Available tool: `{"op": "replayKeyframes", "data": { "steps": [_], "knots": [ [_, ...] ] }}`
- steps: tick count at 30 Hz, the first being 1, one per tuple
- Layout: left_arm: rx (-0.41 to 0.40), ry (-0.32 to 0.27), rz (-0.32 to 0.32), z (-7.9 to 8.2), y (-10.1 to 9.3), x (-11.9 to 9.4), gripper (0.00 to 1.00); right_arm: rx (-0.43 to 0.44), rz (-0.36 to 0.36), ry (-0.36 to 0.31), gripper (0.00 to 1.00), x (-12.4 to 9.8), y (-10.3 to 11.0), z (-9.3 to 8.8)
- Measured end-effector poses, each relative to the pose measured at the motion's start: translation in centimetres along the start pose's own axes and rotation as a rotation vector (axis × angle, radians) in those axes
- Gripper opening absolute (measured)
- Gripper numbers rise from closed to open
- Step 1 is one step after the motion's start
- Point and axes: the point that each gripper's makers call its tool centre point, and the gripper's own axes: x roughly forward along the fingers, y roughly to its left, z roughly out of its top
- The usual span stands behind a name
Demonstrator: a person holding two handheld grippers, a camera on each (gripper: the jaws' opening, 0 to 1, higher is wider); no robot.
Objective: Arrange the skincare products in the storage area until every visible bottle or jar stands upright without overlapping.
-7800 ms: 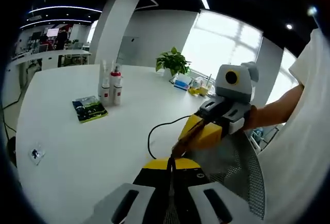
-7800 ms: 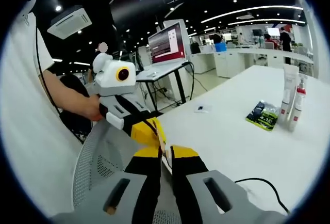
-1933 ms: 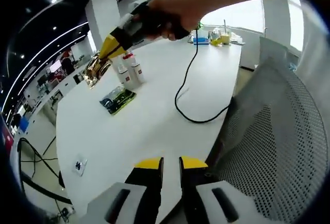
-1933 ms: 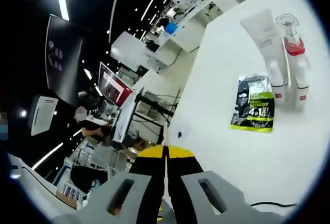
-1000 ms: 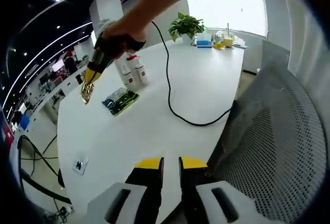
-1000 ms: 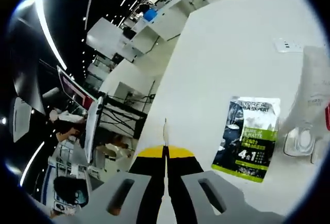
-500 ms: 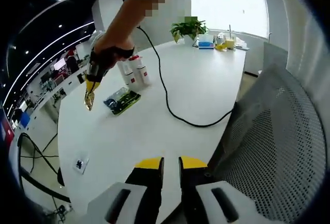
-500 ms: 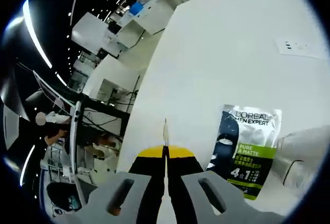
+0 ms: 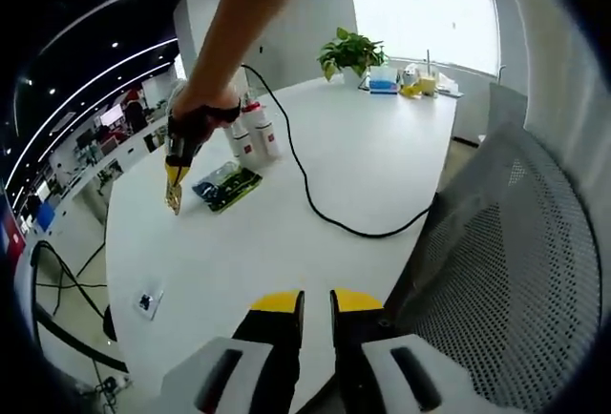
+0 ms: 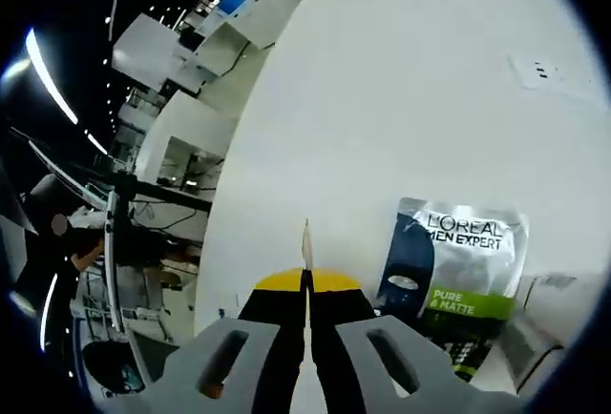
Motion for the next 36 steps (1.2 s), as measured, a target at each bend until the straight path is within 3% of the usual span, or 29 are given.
{"op": "replayKeyframes", "data": {
  "steps": [9,12,36],
  "knots": [
    [0.000,-0.011,-0.010,0.2,-0.1,-0.2,0.11,0.019,-0.055,0.023,0.00,1.1,-1.7,-0.5],
    [0.003,-0.007,-0.012,0.1,-0.1,-0.1,0.11,-0.016,-0.089,0.040,0.00,1.5,-2.3,-0.7],
    [-0.017,-0.013,-0.006,0.2,0.2,-0.2,0.11,0.008,-0.143,0.003,0.00,3.0,-4.2,0.0]
  ]
}}
